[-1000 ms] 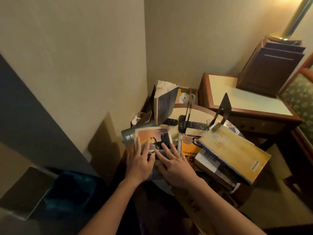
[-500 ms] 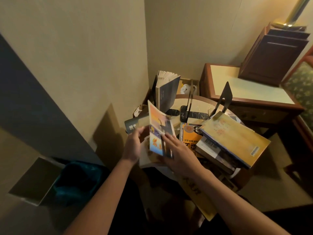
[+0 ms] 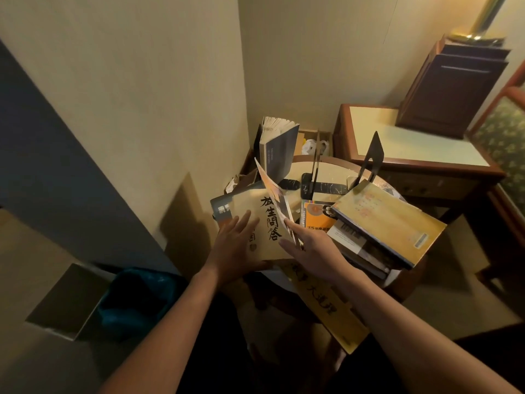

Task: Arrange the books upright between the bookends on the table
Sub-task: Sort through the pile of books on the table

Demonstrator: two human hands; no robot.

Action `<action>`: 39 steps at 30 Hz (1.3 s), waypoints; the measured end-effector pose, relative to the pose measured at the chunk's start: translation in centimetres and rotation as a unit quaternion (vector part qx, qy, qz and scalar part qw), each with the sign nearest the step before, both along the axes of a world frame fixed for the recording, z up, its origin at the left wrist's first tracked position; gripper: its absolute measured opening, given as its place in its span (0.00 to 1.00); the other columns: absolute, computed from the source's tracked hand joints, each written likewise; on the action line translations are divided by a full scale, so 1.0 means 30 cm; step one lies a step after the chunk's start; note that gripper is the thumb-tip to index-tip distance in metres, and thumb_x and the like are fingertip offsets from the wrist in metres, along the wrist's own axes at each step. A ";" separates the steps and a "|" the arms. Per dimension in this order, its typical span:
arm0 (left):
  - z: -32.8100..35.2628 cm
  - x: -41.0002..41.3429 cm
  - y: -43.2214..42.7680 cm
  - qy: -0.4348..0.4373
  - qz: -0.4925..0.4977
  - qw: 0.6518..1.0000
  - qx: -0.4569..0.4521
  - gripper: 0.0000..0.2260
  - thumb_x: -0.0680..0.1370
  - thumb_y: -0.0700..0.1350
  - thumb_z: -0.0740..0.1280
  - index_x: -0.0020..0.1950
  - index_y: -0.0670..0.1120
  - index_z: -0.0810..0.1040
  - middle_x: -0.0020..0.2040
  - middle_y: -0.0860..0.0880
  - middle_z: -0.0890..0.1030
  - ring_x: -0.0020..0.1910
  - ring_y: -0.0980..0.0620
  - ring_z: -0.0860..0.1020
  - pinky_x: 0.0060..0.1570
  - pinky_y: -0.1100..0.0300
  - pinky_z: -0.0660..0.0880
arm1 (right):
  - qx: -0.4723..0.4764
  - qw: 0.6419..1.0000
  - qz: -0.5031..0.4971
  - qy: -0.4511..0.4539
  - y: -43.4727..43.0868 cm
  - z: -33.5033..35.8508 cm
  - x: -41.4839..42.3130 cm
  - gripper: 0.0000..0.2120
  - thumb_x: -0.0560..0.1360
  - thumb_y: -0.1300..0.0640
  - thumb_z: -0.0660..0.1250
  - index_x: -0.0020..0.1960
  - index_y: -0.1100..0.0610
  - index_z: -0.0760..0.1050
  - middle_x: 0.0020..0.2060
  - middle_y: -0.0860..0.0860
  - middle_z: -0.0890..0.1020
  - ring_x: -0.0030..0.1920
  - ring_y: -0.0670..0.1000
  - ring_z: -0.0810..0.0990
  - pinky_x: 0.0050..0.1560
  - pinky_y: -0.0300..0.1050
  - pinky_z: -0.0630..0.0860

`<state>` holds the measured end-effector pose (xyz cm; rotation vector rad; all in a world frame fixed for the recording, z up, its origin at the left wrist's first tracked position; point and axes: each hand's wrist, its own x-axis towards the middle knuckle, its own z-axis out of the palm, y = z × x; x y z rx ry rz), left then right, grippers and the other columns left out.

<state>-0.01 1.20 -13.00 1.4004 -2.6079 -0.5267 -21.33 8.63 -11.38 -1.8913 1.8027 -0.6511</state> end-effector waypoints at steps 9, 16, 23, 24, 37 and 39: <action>0.076 0.043 0.031 0.069 -0.023 0.997 -0.011 0.28 0.72 0.59 0.75 0.68 0.47 0.79 0.63 0.47 0.82 0.63 0.45 0.79 0.68 0.49 0.70 | 0.053 0.987 0.050 0.142 -0.008 -0.002 0.013 0.33 0.80 0.36 0.59 0.80 0.48 0.58 0.78 0.50 0.64 0.61 0.53 0.79 0.57 0.48 0.77; 0.037 0.034 0.045 0.075 0.013 0.991 -0.110 0.34 0.66 0.61 0.77 0.63 0.40 0.81 0.61 0.40 0.82 0.64 0.38 0.76 0.69 0.38 0.66 | 0.059 0.981 0.065 0.173 -0.008 0.015 0.018 0.36 0.78 0.35 0.60 0.80 0.49 0.57 0.79 0.51 0.62 0.58 0.52 0.79 0.55 0.45 0.77; 0.037 0.001 0.068 0.132 0.051 0.986 -0.084 0.41 0.66 0.70 0.62 0.69 0.44 0.78 0.69 0.45 0.78 0.71 0.44 0.70 0.72 0.45 0.61 | 0.054 0.974 0.084 0.203 -0.004 0.018 0.018 0.32 0.82 0.40 0.56 0.81 0.50 0.52 0.80 0.52 0.57 0.74 0.55 0.68 0.69 0.53 0.72; 0.032 -0.002 0.069 0.127 0.049 0.986 -0.092 0.40 0.66 0.70 0.63 0.69 0.45 0.78 0.69 0.46 0.78 0.71 0.44 0.70 0.73 0.44 0.60 | 0.056 0.973 0.085 0.205 -0.001 0.019 0.019 0.31 0.83 0.40 0.55 0.81 0.50 0.52 0.80 0.52 0.56 0.76 0.54 0.64 0.71 0.53 0.70; 0.013 -0.087 0.123 0.065 0.065 0.981 -0.173 0.32 0.71 0.62 0.65 0.71 0.47 0.74 0.71 0.47 0.75 0.75 0.45 0.66 0.75 0.37 0.56 | 0.029 0.969 0.091 0.228 0.040 0.027 0.030 0.26 0.86 0.48 0.50 0.80 0.56 0.53 0.79 0.55 0.60 0.73 0.56 0.70 0.62 0.52 0.75; -0.006 -0.087 0.122 0.046 0.055 0.979 -0.193 0.31 0.71 0.57 0.69 0.70 0.45 0.74 0.70 0.44 0.76 0.74 0.43 0.69 0.73 0.35 0.60 | 0.024 0.971 0.075 0.226 0.045 0.037 0.040 0.24 0.86 0.49 0.50 0.80 0.56 0.56 0.78 0.56 0.63 0.67 0.57 0.75 0.58 0.52 0.77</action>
